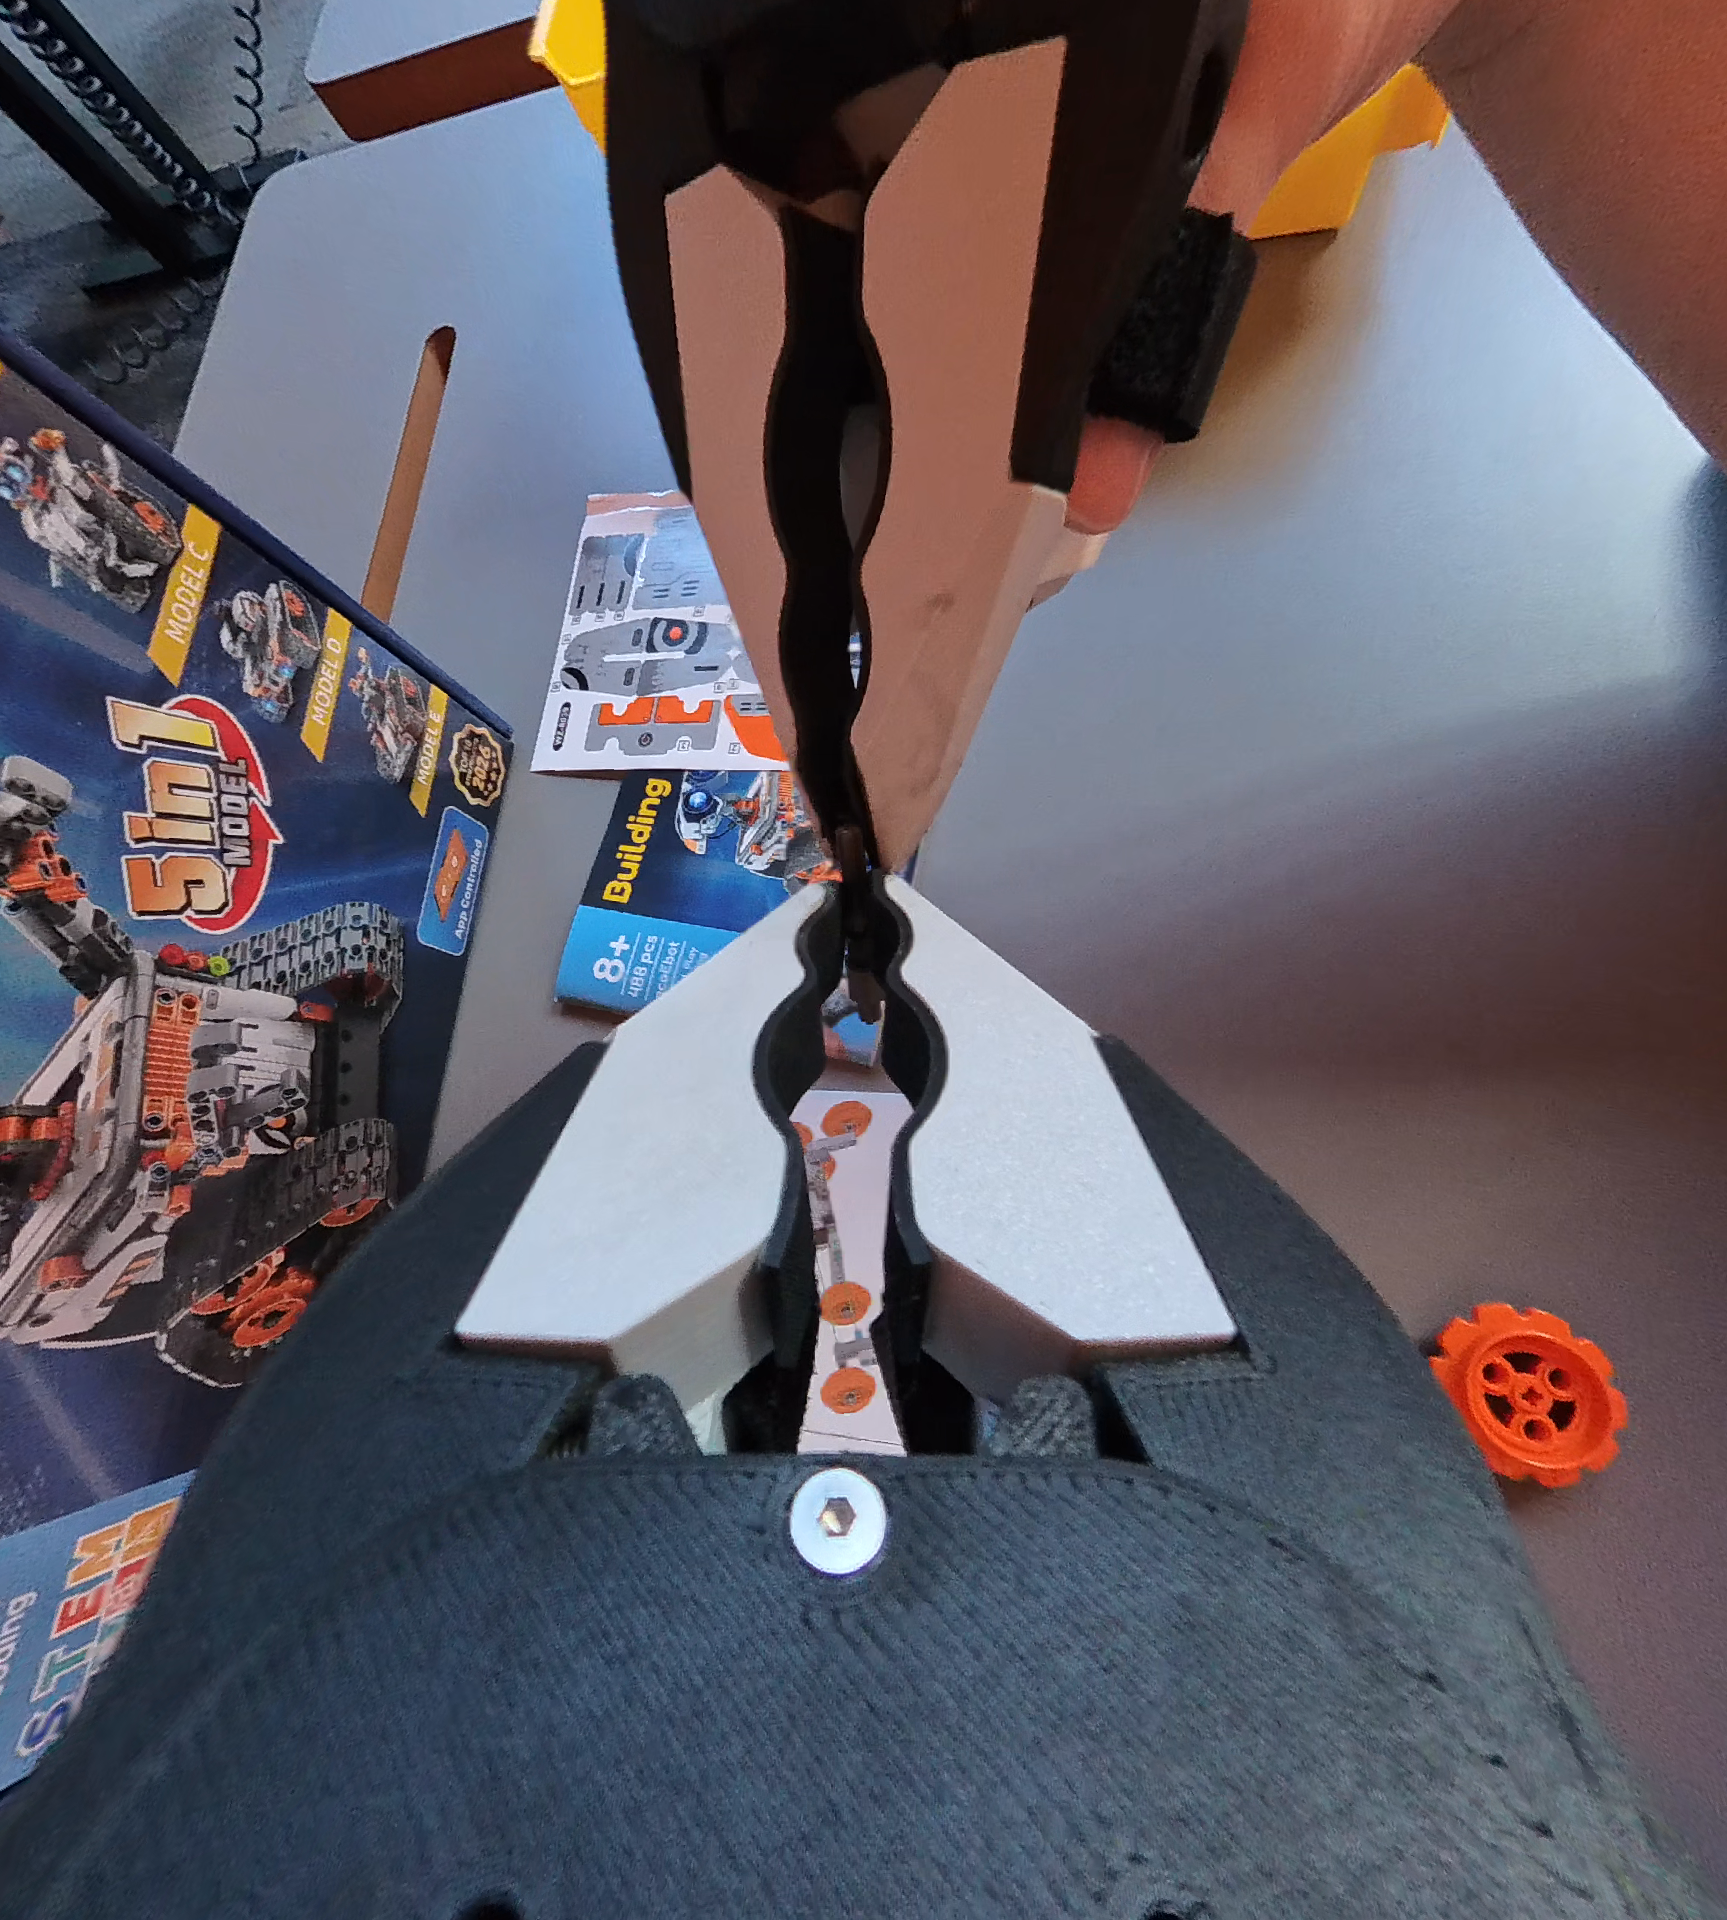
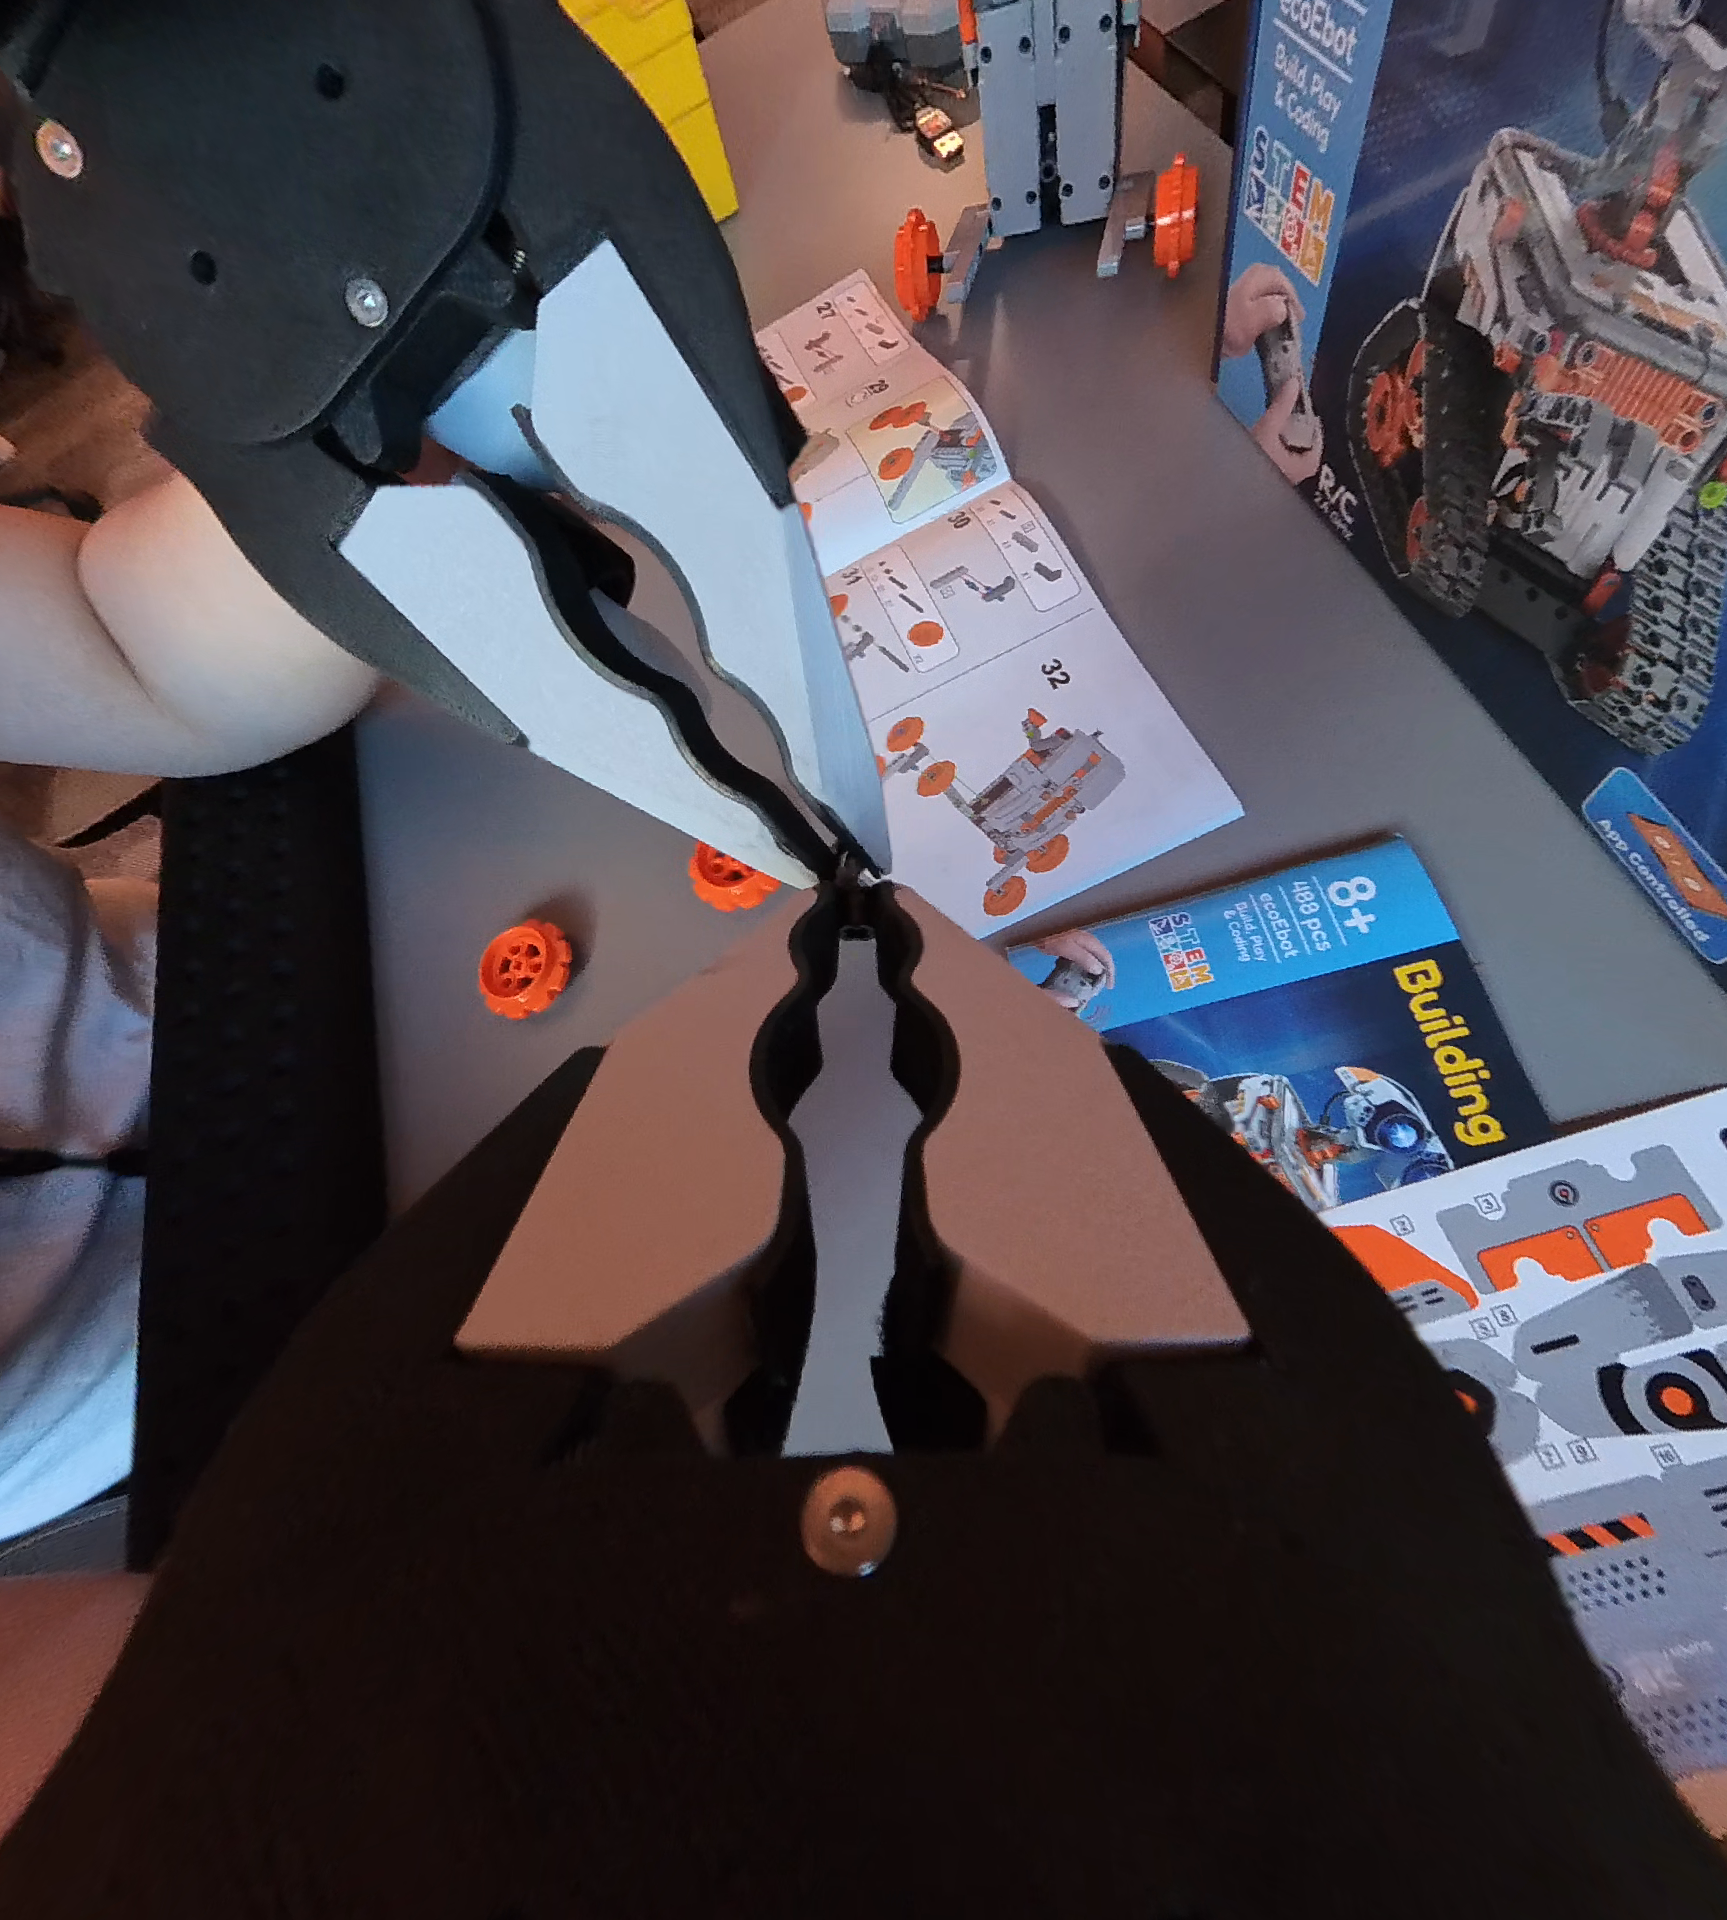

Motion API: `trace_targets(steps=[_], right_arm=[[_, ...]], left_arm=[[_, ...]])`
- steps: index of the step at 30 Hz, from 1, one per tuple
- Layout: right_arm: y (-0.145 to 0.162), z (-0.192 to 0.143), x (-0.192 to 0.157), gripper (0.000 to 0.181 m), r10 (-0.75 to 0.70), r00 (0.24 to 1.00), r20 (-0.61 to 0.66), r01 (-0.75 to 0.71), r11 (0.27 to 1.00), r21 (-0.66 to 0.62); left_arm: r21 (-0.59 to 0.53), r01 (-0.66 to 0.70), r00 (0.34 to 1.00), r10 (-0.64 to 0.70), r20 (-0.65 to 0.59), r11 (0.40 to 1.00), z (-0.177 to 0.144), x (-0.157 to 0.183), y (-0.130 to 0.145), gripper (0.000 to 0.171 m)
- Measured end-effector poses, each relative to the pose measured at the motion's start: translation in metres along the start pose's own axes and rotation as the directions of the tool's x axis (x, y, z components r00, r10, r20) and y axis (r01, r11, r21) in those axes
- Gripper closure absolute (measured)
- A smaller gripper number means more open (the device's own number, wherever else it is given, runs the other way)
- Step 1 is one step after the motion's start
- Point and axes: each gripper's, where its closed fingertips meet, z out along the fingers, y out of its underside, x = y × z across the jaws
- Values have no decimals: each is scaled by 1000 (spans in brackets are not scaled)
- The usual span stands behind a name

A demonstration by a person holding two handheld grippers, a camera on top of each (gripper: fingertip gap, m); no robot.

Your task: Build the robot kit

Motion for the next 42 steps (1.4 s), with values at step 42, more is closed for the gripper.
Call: trace_targets(steps=[42], right_arm=[[113, 44, 6, 160, -228, 974, 11, 220, 924, -312]], left_arm=[[125, 79, 994, -88, 70, 989, -87, -44, 16, 171]])
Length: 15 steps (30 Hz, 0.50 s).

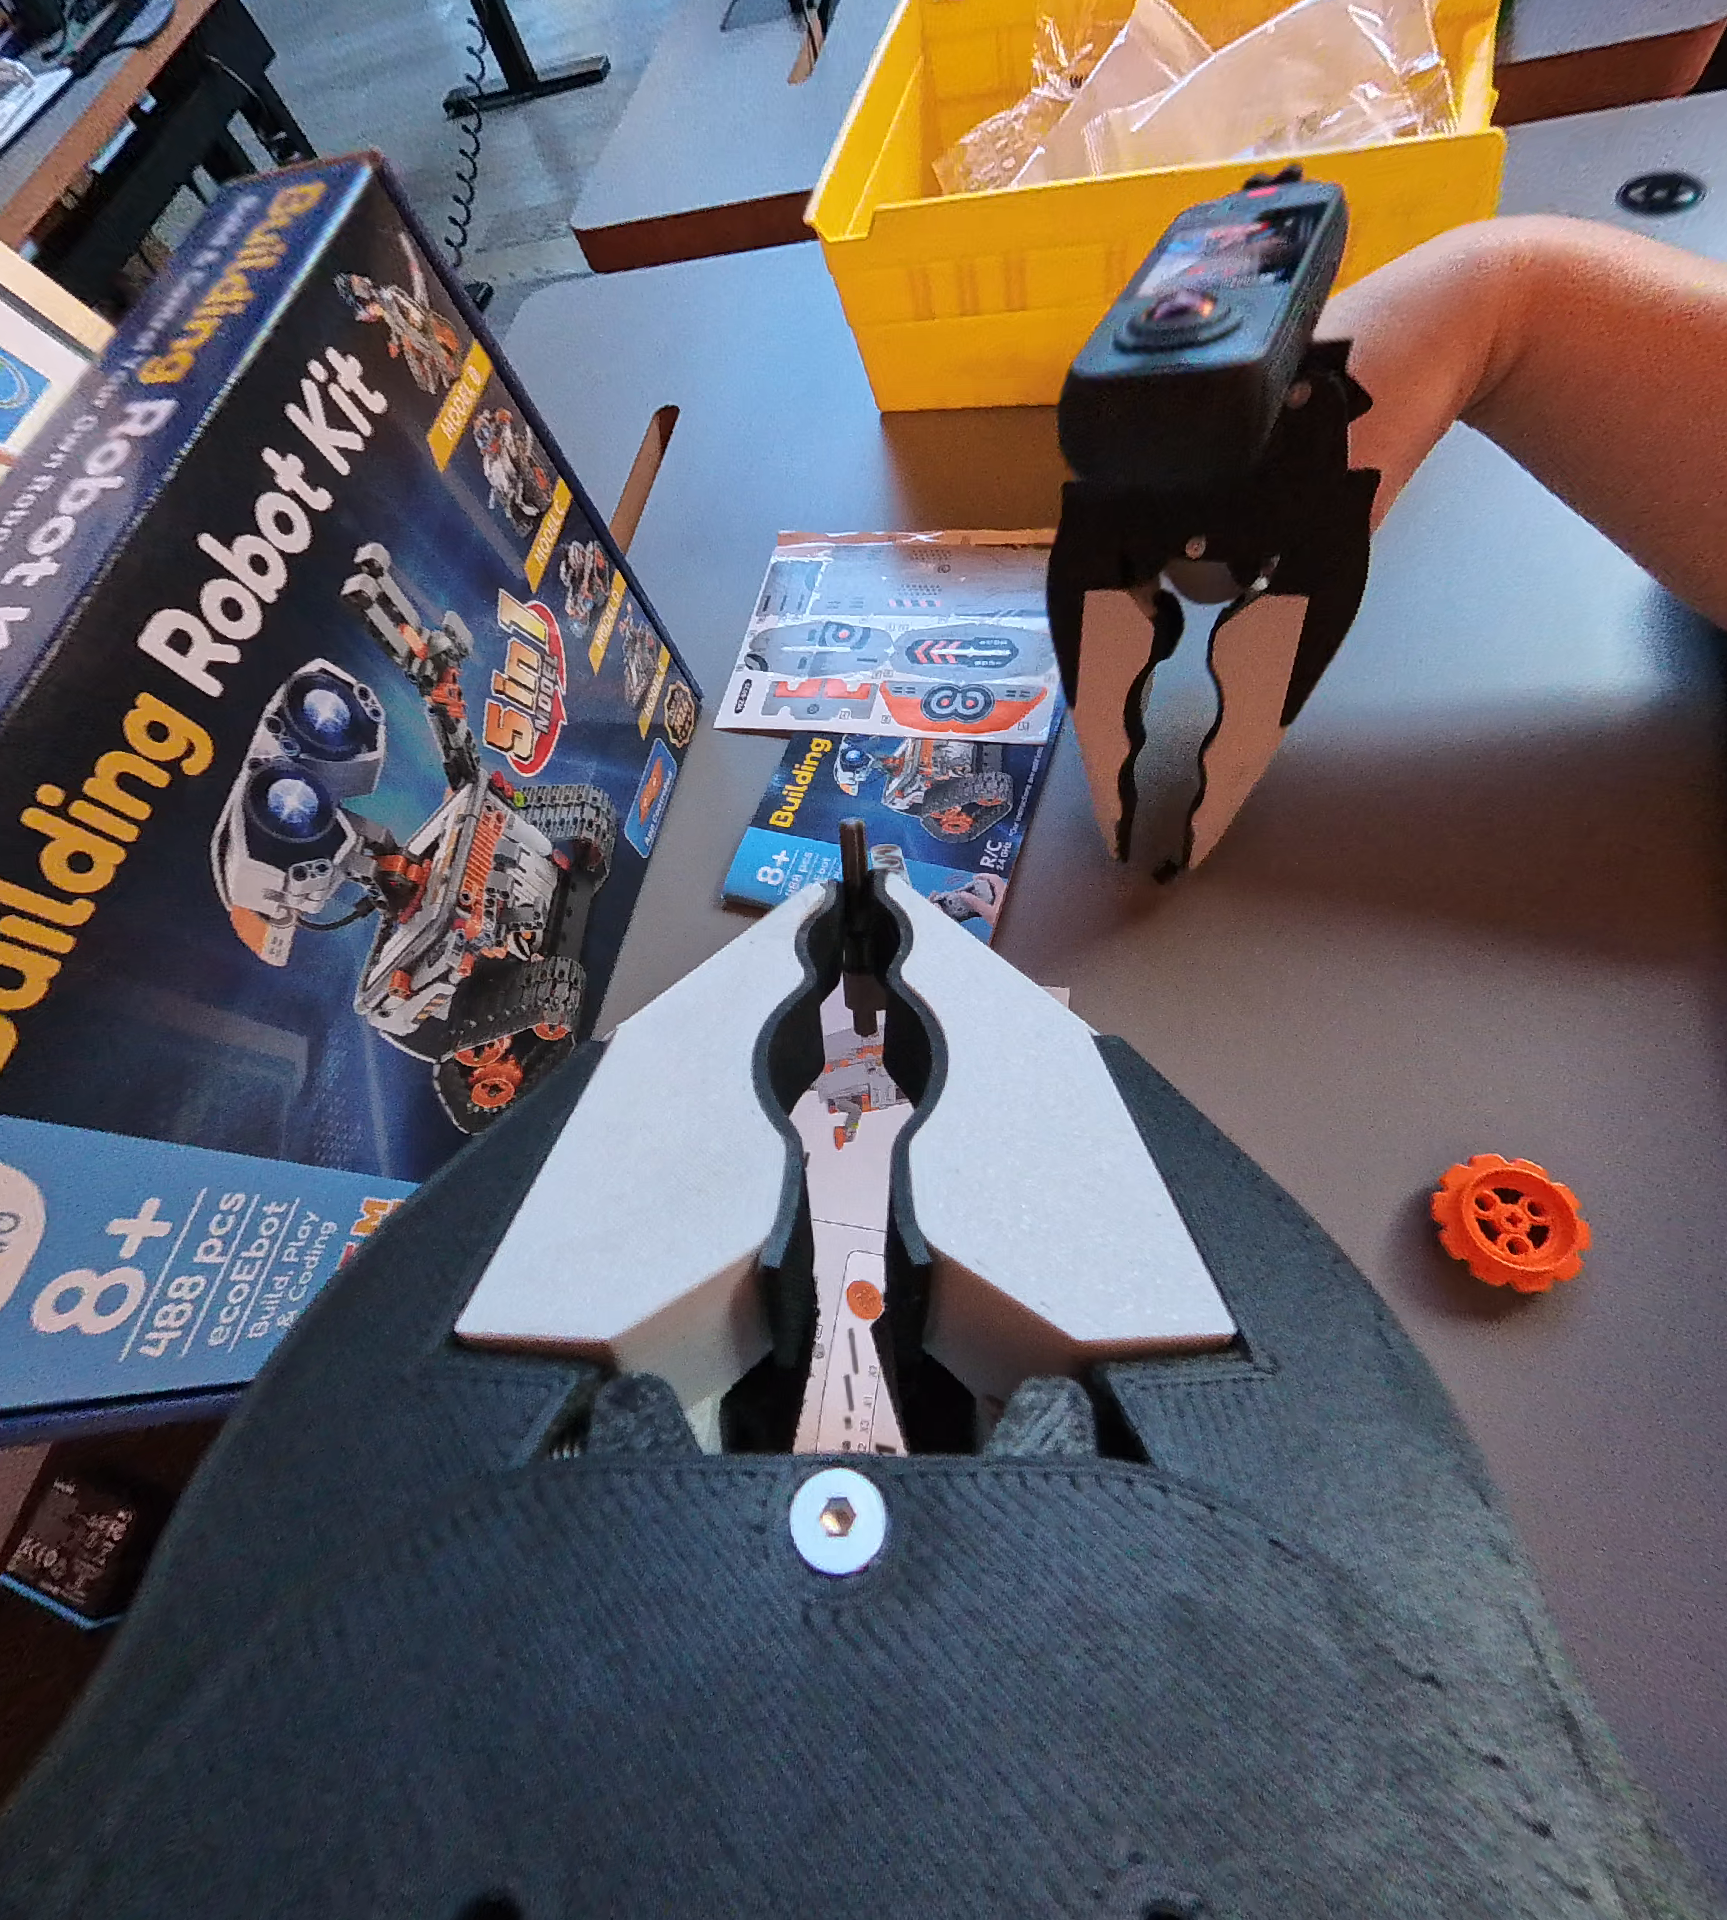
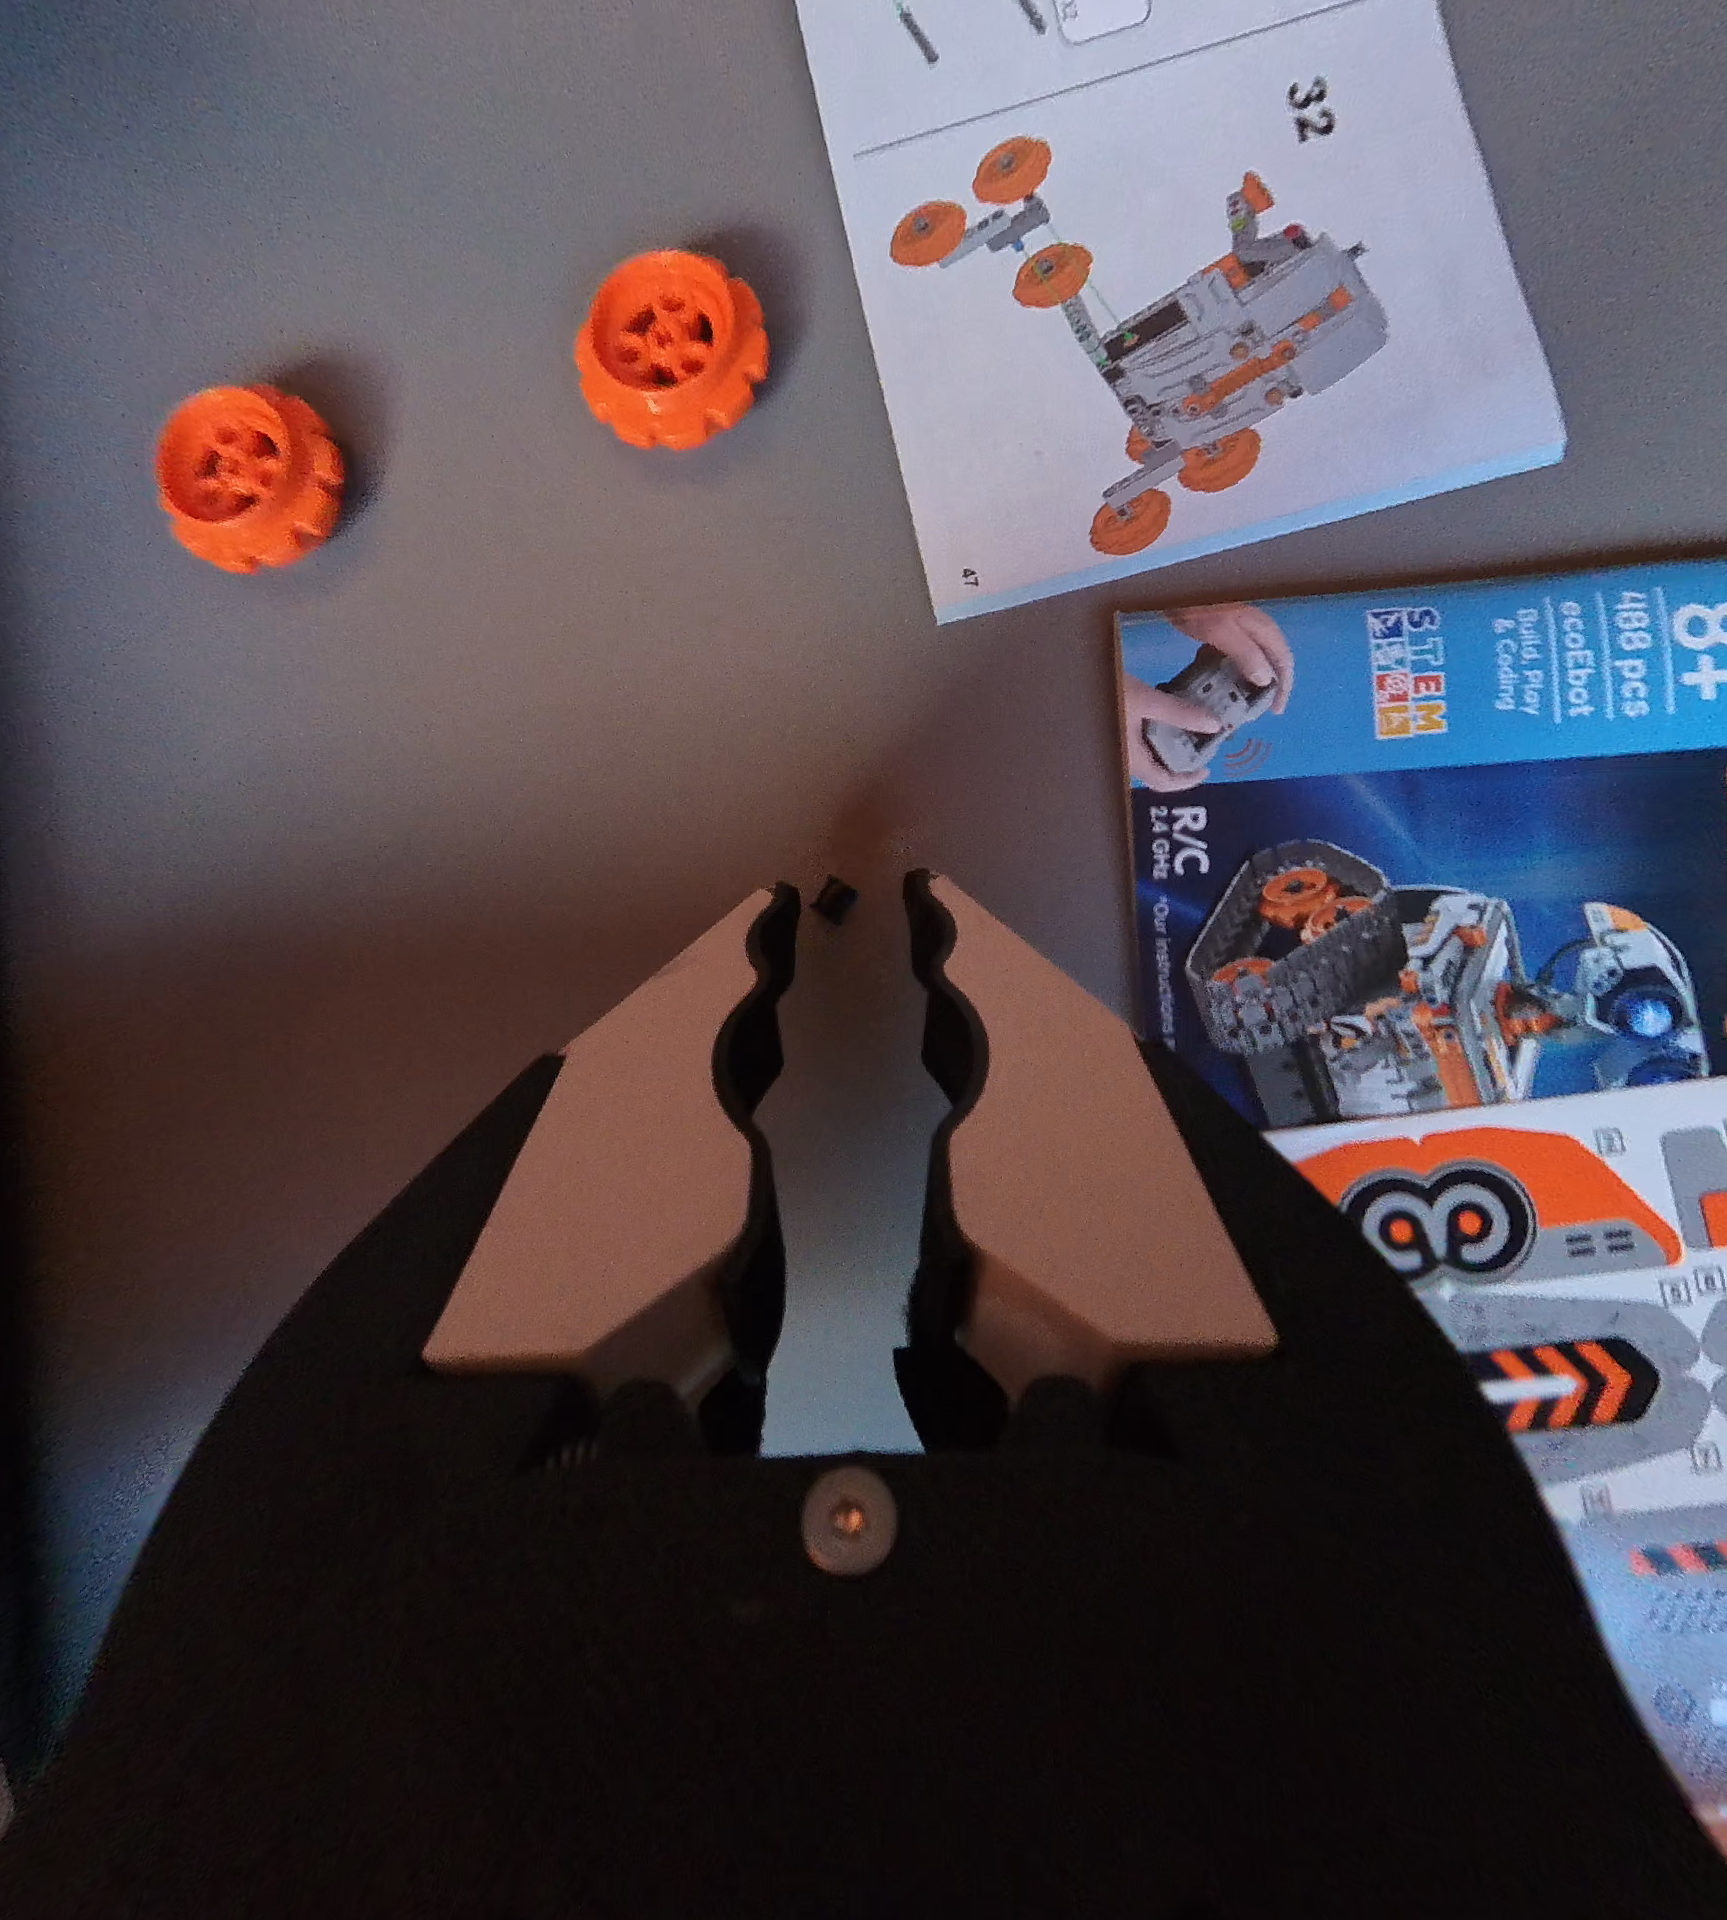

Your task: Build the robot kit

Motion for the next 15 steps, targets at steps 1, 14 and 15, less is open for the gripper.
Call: trace_targets(steps=[1, 14, 15], right_arm=[[-1, -6, -1, 160, 9, 1000, -2, -9, 1000, 24], [-3, -7, -3, 165, 149, 979, -136, -131, 982, 135], [-2, -7, -3, 164, 170, 974, -149, -146, 977, 155]], left_arm=[[8, 2, 1000, -2, 2, 1000, -3, -1, -1, 171], [35, 17, 1000, -17, 4, 999, -12, -6, -2, 171], [33, 16, 1000, -16, 1, 999, -11, -5, -2, 171]])
